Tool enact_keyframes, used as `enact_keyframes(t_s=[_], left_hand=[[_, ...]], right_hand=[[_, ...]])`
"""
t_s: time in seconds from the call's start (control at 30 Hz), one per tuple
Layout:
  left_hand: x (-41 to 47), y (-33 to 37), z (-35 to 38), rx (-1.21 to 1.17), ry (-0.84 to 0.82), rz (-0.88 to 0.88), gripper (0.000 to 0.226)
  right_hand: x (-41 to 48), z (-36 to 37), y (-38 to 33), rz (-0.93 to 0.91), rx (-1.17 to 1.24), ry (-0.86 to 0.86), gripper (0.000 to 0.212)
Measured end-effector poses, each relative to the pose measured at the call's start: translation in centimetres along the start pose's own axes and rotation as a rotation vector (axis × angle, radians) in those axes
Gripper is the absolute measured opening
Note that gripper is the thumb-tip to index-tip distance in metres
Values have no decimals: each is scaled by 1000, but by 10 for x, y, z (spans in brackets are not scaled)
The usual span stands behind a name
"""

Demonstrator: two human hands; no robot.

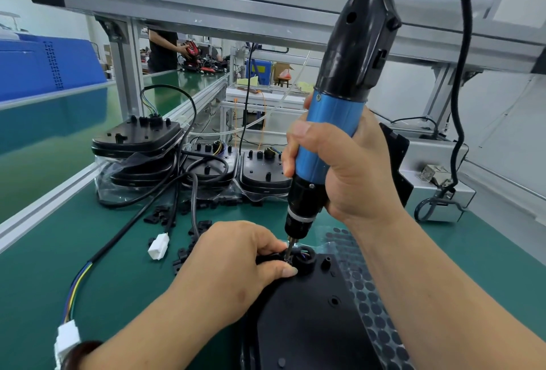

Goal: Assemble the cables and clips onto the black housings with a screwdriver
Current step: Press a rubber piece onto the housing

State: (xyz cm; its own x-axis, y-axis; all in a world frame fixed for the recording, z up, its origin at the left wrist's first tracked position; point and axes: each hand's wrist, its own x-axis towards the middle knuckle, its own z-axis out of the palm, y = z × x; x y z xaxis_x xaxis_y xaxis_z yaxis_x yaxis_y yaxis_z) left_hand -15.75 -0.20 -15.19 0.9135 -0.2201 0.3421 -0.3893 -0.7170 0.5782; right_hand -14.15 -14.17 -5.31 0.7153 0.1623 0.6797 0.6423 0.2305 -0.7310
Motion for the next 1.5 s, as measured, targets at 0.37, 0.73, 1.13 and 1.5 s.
enact_keyframes(t_s=[0.37,0.73,1.13,1.5], left_hand=[[-2,-4,-2,22,-12,59,40],[4,1,-3,106,-69,138,32],[0,-5,-27,101,-109,132,11],[13,-3,-27,183,-316,269,15]], right_hand=[[9,-30,-35,-70,-79,221,31],[-34,-145,-31,459,-416,524,39],[-57,-171,-9,547,-374,678,63],[-61,-182,2,532,-296,669,30]])
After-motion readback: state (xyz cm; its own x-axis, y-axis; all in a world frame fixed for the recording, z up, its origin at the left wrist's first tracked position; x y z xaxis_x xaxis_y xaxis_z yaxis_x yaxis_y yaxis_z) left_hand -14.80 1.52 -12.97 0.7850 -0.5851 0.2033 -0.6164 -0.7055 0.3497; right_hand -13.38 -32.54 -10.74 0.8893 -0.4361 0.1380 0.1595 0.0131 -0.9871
